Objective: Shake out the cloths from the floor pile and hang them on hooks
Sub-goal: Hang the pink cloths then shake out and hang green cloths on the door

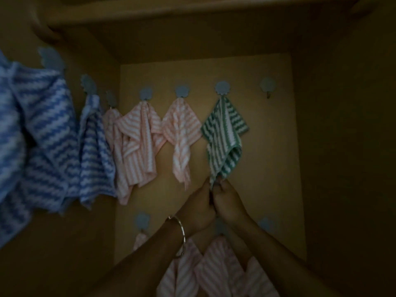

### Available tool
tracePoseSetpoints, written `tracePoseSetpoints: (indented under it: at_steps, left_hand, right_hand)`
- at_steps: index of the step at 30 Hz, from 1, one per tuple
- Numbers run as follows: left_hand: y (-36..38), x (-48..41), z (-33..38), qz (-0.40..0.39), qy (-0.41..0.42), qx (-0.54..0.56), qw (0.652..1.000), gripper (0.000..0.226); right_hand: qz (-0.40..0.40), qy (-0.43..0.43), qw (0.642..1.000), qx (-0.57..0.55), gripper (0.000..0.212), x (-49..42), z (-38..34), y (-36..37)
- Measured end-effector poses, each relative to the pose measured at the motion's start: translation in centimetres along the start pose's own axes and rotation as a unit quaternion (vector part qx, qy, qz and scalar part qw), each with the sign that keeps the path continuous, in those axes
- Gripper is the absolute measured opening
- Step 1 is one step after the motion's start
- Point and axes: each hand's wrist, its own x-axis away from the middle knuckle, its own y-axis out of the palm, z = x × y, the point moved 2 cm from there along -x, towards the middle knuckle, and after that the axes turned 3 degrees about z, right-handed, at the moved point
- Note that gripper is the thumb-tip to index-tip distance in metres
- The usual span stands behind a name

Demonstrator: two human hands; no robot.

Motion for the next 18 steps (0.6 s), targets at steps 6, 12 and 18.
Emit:
tracePoseSetpoints:
  at_steps: [6,12,18]
  left_hand:
    - [2.7,6.3,-1.6,-0.028,-0.06,0.008,0.998,0.055]
    - [2.7,11.3,-1.2,-0.025,-0.139,-0.031,0.99,0.05]
    - [0.1,12.4,2.0,-0.107,-0.106,-0.1,0.984,0.034]
  right_hand:
    - [-0.107,0.023,0.994,0.005,0.042,5.6,3.5,1.5]
    - [-0.148,0.031,0.988,0.009,0.043,9.7,4.7,2.6]
    - [-0.136,0.008,0.988,0.067,0.038,12.4,1.2,-0.2]
